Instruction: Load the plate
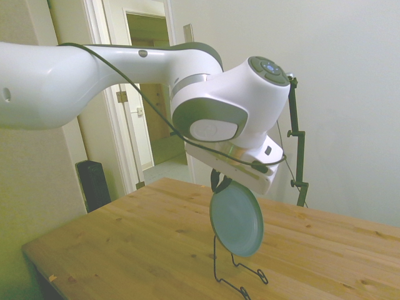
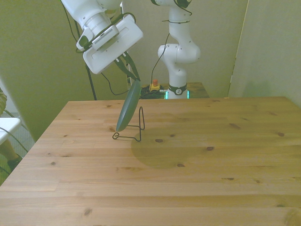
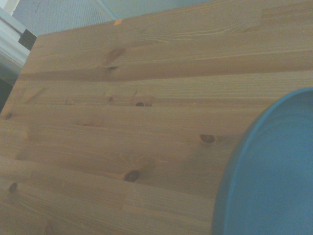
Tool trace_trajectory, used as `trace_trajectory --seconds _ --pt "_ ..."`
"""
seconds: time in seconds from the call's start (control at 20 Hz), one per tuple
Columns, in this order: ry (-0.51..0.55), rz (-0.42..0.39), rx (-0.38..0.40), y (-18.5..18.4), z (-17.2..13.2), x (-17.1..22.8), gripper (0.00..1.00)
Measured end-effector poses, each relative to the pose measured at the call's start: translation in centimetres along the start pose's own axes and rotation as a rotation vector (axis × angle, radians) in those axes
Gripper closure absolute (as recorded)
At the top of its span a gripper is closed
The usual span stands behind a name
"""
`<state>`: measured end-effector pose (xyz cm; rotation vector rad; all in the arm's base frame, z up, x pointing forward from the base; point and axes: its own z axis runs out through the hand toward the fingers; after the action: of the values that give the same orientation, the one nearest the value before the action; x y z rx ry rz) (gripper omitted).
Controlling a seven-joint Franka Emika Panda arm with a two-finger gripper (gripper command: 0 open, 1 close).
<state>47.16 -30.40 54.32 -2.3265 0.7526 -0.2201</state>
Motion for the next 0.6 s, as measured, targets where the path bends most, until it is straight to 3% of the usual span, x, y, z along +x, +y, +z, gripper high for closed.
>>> trace_trajectory --seconds 0.6 --pt "0.010 -0.056 0.047 2.1 -0.3 -1.9 1.00"
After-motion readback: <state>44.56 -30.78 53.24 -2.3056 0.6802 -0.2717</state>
